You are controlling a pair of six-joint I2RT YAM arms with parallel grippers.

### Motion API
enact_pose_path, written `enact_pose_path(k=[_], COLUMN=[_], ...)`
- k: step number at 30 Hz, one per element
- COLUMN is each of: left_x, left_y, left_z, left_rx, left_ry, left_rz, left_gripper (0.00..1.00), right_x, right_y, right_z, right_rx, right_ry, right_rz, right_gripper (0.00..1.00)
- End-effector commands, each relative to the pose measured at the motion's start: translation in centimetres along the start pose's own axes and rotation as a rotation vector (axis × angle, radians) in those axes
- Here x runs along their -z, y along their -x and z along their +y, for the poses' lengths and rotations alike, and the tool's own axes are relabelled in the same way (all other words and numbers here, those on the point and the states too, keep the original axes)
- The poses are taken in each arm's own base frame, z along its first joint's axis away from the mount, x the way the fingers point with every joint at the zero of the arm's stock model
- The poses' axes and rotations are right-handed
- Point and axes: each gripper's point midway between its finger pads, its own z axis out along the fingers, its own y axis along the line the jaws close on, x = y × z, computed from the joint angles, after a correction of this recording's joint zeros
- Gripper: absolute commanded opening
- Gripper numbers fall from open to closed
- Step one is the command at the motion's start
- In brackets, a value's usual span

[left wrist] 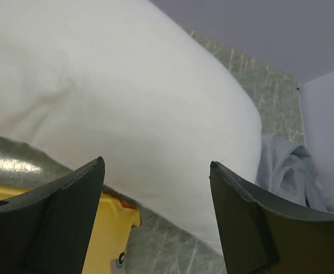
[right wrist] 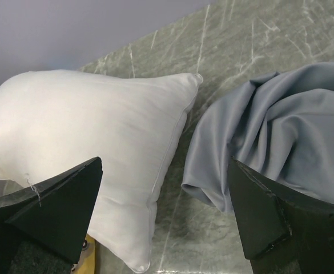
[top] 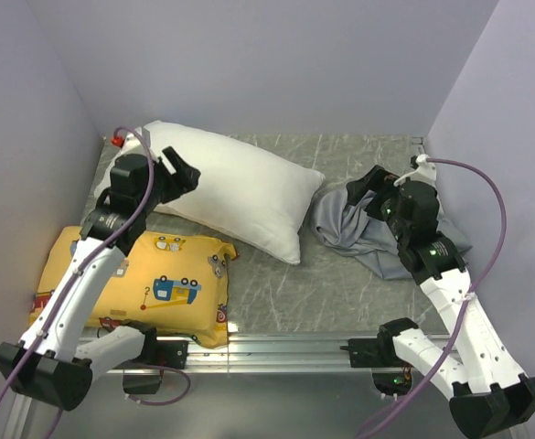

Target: Remove the pillowcase from the pillow

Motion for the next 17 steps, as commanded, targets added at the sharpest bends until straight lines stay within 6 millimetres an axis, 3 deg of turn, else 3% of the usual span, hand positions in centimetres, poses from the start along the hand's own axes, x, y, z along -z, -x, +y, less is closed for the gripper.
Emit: enact_pose_path(k=[1,3,9,17], left_x=[1.3,2.3,3.0,3.6], left_y=[-0.3,-0.1,-0.4,0.7], left_z=[0.9,0.8,0.8,-0.3], left_rx=[-0.054,-0.064,-0.082,-0.079], left_ry=[-0.005,-0.033,-0.071,-0.131], left_rz=[-0.035,-0.068,-0.097,-0.156], left_gripper=[0.8,0.82,0.83,0.83], right_x=[1.8,1.9,2.0,1.6], right_y=[2.0,1.5,1.0,0.5], right_z=[0.1,-0.4,-1.1,-1.6], right_rx=[0.031,0.033,0.052,0.068], right_ry=[0.014,0.016,-0.001,-0.014], right_rz=[-0.086,-0.101,-0.099,-0.093], right_gripper=[0.96,0.96,0.98,0.98])
